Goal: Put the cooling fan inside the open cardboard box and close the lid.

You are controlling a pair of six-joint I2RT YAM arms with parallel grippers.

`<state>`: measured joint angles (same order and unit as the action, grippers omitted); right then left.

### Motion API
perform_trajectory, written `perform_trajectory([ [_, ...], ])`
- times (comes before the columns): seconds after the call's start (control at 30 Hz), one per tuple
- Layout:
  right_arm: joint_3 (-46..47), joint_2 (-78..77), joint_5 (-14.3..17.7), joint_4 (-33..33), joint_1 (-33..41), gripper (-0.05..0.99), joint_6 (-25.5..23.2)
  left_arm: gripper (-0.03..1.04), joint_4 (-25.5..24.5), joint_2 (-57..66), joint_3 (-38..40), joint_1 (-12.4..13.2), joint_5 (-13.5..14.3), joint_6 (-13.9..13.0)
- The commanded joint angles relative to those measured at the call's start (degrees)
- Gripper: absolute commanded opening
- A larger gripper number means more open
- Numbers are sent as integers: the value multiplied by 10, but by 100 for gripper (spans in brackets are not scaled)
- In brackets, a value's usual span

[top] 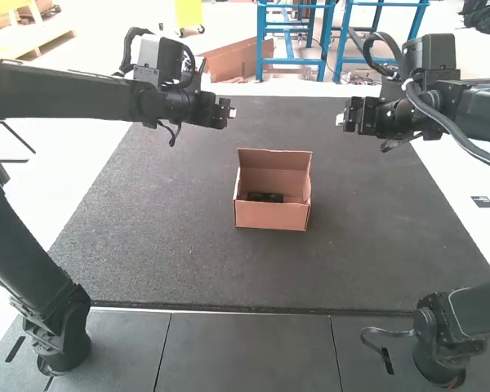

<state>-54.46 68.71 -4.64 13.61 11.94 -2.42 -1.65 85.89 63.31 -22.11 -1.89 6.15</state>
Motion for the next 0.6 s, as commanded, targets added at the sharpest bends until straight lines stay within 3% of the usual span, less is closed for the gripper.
perform_trajectory([
  [0.0, 1, -6, 17, -2, -25, 91, 12, 97, 1, 24, 49, -13, 4, -12],
  [0.23, 1, -3, 17, 17, -40, 91, 51, 97, -19, 83, 96, -36, 3, -13],
  [0.57, -19, 29, 17, 47, -44, 91, 89, 97, -68, 123, 98, -63, -1, -16],
])
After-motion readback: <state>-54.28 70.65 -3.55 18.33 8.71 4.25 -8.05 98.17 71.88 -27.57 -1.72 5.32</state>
